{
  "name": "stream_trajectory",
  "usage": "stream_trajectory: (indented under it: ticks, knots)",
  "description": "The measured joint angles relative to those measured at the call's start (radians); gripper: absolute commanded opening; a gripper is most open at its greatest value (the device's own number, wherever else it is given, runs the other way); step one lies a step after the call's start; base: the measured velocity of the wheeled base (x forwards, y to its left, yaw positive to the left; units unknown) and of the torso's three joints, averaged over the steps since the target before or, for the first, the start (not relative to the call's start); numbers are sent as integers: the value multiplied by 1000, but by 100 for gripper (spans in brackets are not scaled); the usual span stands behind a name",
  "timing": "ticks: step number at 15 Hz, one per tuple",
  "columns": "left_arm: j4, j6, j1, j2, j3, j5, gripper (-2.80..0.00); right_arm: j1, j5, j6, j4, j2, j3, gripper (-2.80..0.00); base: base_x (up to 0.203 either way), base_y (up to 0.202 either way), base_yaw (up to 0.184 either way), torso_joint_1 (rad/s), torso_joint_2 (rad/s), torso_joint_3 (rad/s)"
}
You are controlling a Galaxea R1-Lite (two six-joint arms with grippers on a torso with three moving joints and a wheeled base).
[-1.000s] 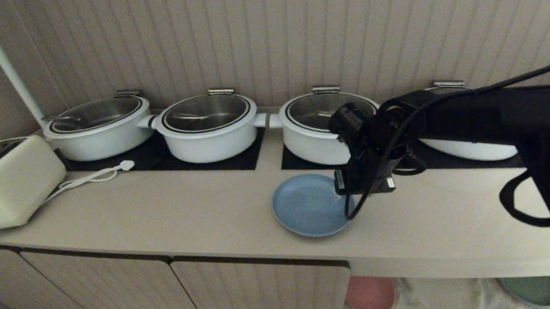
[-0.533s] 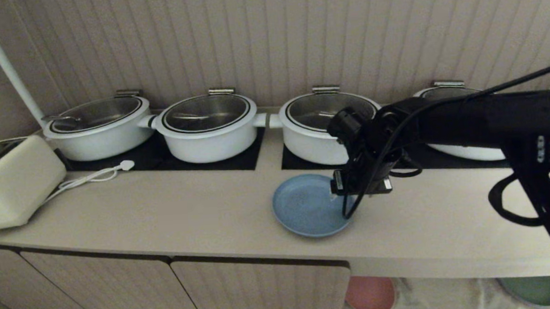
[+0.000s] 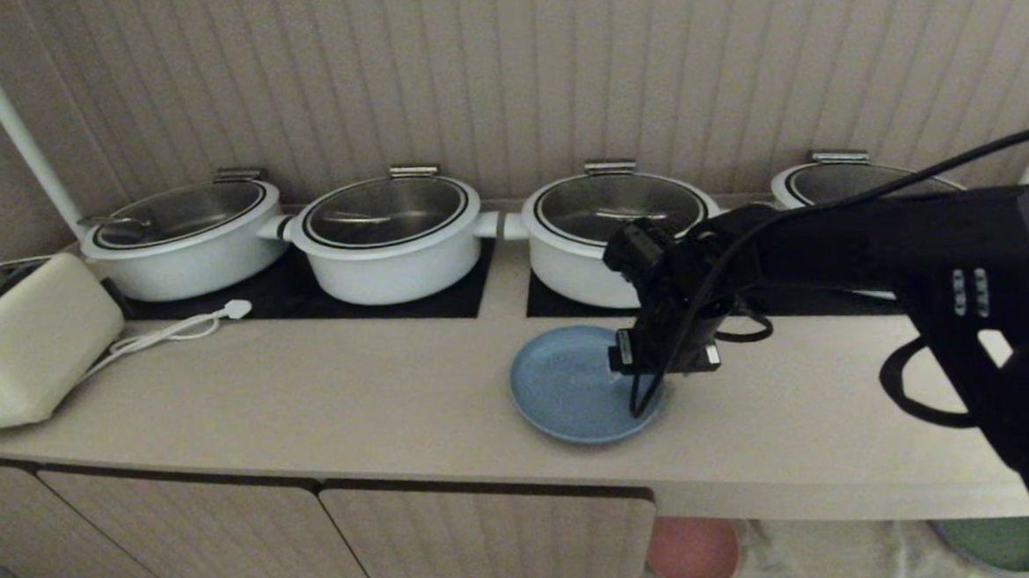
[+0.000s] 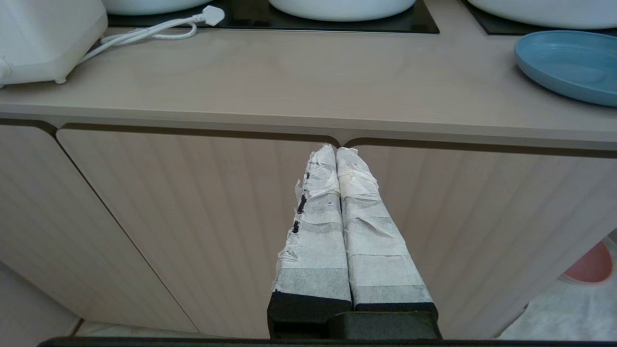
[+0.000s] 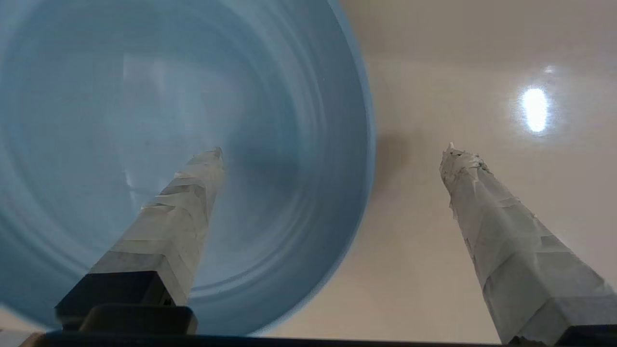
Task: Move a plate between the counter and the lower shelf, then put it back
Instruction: Pick up the plate
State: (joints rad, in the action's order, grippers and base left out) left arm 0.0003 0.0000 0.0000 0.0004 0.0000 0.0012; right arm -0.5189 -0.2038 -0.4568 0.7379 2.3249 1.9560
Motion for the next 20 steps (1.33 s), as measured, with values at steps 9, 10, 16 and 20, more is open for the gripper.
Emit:
stream_trajectory:
  ticks: [9, 10, 16, 20]
  knots:
    - [0, 0, 0, 0, 0, 0, -280, 0, 3, 2, -39, 34, 0, 0, 0, 0, 0, 0, 0, 0]
    - [0, 0, 0, 0, 0, 0, -280, 0, 3, 2, -39, 36, 0, 0, 0, 0, 0, 0, 0, 0]
    - [0, 0, 0, 0, 0, -1, -280, 1, 3, 1, -42, 42, 0, 0, 0, 0, 0, 0, 0, 0]
    - [0, 0, 0, 0, 0, 0, -280, 0, 3, 2, -43, 42, 0, -280, 0, 0, 0, 0, 0, 0]
